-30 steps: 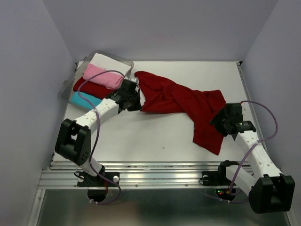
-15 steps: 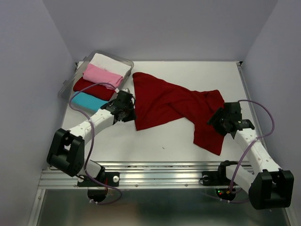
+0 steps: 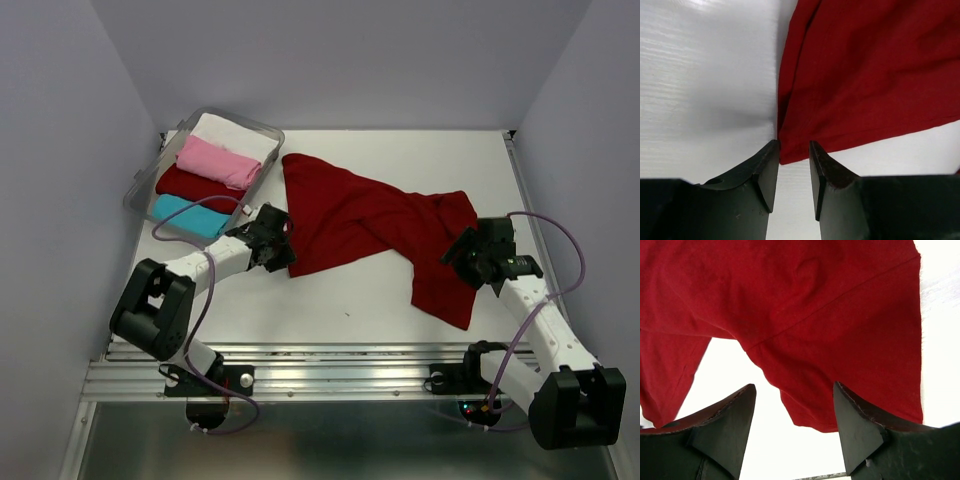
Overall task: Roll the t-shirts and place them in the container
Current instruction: Flatten out the T-shirt at the center of the board.
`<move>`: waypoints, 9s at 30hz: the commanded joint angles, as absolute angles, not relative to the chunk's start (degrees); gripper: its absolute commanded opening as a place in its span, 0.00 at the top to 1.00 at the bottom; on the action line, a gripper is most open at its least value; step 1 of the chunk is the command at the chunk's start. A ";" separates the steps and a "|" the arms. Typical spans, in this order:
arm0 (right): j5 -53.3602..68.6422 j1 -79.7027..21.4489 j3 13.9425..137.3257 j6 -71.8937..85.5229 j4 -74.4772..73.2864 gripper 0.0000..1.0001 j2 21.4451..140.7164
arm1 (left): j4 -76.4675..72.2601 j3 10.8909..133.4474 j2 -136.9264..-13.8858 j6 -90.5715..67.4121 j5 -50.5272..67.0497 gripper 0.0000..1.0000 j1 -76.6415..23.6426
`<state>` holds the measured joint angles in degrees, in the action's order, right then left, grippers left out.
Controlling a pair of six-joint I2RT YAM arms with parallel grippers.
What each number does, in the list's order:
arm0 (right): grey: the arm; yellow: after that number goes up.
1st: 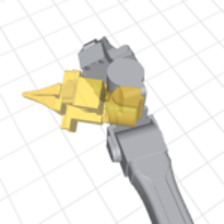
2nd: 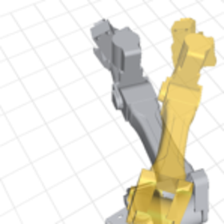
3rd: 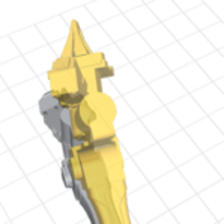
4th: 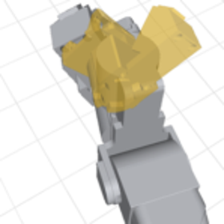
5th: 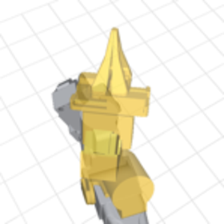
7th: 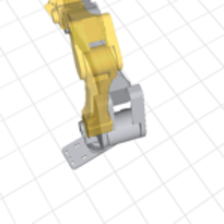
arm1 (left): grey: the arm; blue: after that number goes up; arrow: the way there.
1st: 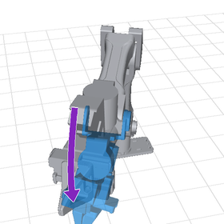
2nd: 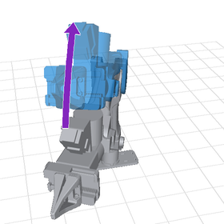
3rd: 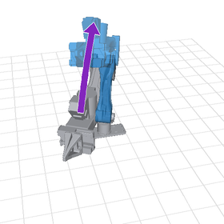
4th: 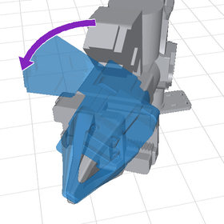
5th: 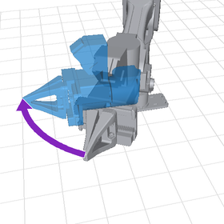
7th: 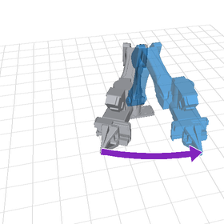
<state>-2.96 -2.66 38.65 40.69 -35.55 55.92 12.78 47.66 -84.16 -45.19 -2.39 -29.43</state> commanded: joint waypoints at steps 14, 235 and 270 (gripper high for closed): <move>-3.43 -2.29 39.73 39.99 -34.19 0.30 56.60 | 11.59 52.54 -91.85 -45.18 -3.59 1.00 -30.41; -3.61 3.60 112.33 20.39 -36.31 0.99 81.89 | 17.50 71.83 -61.42 -30.67 -0.79 1.00 -12.39; 11.95 3.60 128.95 26.98 -13.89 0.99 136.94 | 11.60 88.33 -106.44 -29.44 3.25 1.00 -7.29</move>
<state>11.25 3.38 132.25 26.70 -17.89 141.69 12.84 86.00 -107.53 -29.85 2.22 -7.75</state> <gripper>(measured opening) 0.036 0.033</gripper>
